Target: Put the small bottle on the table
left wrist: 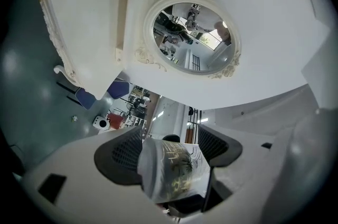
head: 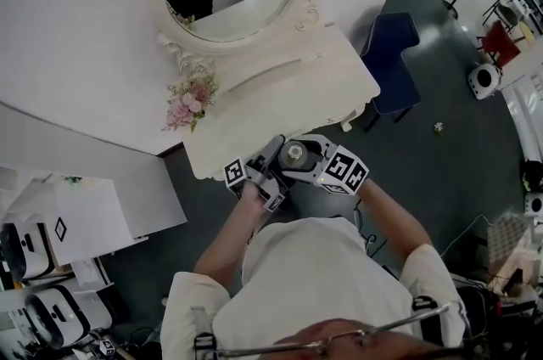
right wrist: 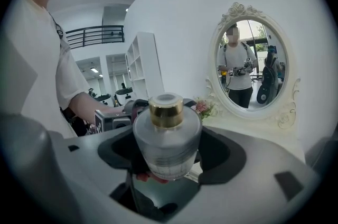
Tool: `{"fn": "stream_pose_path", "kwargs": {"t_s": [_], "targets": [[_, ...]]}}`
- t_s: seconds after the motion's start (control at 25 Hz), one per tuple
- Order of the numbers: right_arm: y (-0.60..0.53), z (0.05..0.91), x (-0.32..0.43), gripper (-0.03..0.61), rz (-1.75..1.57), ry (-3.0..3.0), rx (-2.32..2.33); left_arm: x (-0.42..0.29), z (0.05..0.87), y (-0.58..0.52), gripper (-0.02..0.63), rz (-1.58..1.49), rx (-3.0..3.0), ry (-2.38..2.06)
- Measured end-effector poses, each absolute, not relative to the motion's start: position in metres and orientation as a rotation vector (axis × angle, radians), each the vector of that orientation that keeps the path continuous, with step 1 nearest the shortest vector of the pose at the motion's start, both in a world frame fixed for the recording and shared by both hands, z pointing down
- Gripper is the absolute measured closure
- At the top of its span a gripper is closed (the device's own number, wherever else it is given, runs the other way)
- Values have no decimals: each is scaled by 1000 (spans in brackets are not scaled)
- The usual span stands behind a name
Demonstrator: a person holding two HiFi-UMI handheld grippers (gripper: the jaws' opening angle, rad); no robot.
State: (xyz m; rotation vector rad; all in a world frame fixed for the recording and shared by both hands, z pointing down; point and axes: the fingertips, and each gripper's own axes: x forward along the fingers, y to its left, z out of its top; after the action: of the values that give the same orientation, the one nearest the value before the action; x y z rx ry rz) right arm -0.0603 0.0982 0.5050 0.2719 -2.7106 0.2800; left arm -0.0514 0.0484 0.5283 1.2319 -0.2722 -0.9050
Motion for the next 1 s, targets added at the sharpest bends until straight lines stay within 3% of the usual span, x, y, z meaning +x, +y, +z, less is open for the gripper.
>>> {"fn": "stream_pose_path", "kwargs": {"t_s": [0.48,1.0], "targets": [[30,513,-96,238,307,-2701,350,-85,537,-19,291,-855,1223,-246],[-39,525,-77,239,302,-2712,269,-69,552,-88,291,-873,1219,-295]]}}
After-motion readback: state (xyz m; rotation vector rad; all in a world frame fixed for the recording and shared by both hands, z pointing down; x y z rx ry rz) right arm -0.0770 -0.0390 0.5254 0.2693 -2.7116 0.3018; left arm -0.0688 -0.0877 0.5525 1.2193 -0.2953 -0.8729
